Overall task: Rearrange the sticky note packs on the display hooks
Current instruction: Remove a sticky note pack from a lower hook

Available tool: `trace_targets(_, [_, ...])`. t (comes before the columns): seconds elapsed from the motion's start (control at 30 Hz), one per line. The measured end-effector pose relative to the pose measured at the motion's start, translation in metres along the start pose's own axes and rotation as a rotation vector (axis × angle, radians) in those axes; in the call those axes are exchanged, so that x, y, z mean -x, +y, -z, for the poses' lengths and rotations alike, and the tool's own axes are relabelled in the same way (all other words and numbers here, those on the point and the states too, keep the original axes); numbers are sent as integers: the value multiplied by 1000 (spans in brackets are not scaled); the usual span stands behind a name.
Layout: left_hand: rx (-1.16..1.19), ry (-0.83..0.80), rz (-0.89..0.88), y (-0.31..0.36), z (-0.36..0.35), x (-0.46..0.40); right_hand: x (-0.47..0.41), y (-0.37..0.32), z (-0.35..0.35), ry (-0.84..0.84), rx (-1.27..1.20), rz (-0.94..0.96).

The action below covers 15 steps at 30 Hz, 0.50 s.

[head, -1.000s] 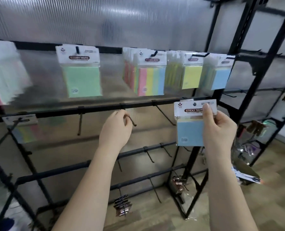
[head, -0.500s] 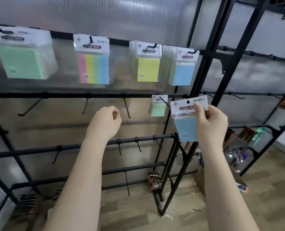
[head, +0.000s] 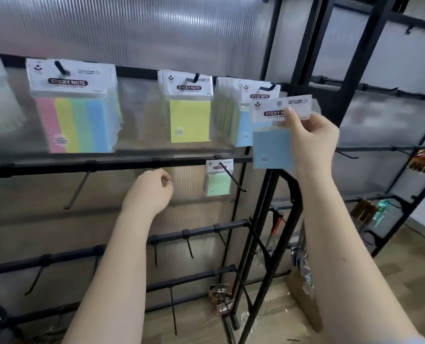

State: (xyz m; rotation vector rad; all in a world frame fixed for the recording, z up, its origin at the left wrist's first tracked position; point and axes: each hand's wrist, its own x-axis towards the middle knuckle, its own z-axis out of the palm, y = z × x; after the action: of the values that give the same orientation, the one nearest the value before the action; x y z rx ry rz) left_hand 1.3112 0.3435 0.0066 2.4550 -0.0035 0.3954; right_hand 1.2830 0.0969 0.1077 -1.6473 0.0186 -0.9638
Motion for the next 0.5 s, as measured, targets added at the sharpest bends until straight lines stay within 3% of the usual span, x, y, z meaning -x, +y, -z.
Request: trace_targets(0.5, [-50, -37, -3, -1, -27, -61, -52, 17, -43, 65, -224, -33])
